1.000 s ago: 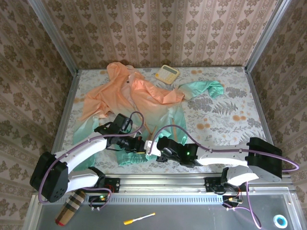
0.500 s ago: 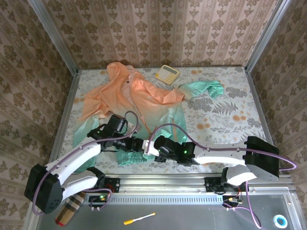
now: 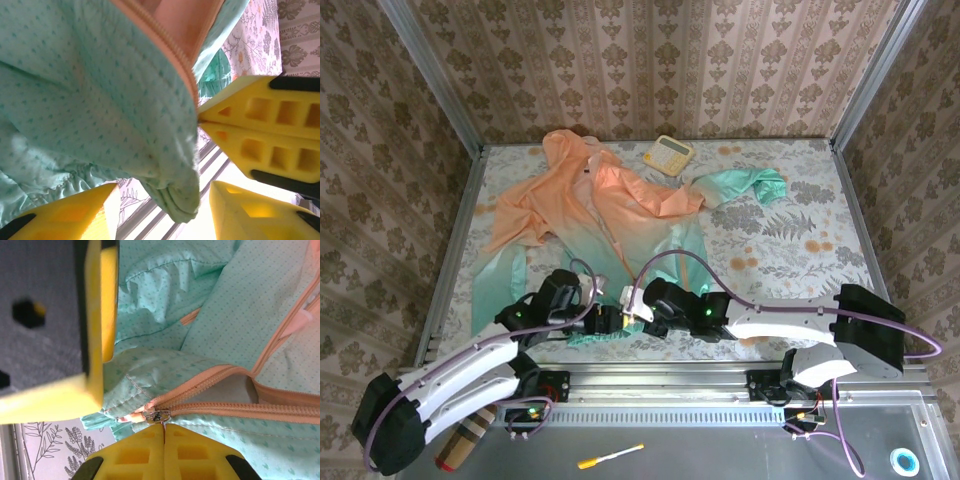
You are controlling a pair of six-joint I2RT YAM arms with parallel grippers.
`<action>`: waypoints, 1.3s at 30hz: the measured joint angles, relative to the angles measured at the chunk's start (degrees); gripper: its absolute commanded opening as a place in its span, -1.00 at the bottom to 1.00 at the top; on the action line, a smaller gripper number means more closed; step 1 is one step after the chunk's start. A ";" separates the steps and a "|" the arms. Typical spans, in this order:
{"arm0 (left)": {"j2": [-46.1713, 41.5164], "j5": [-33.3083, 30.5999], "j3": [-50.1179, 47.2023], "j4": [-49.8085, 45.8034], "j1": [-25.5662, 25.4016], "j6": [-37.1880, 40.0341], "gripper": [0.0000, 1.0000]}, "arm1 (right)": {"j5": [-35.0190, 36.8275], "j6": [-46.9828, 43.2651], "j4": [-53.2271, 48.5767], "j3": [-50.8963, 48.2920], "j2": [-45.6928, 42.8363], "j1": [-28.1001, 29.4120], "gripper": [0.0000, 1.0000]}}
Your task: Zip up the jacket
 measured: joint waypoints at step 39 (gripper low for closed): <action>-2.05 -5.62 -1.77 6.08 -4.63 -3.87 -1.00 | 2.40 3.32 -4.11 6.05 3.02 -0.85 -1.00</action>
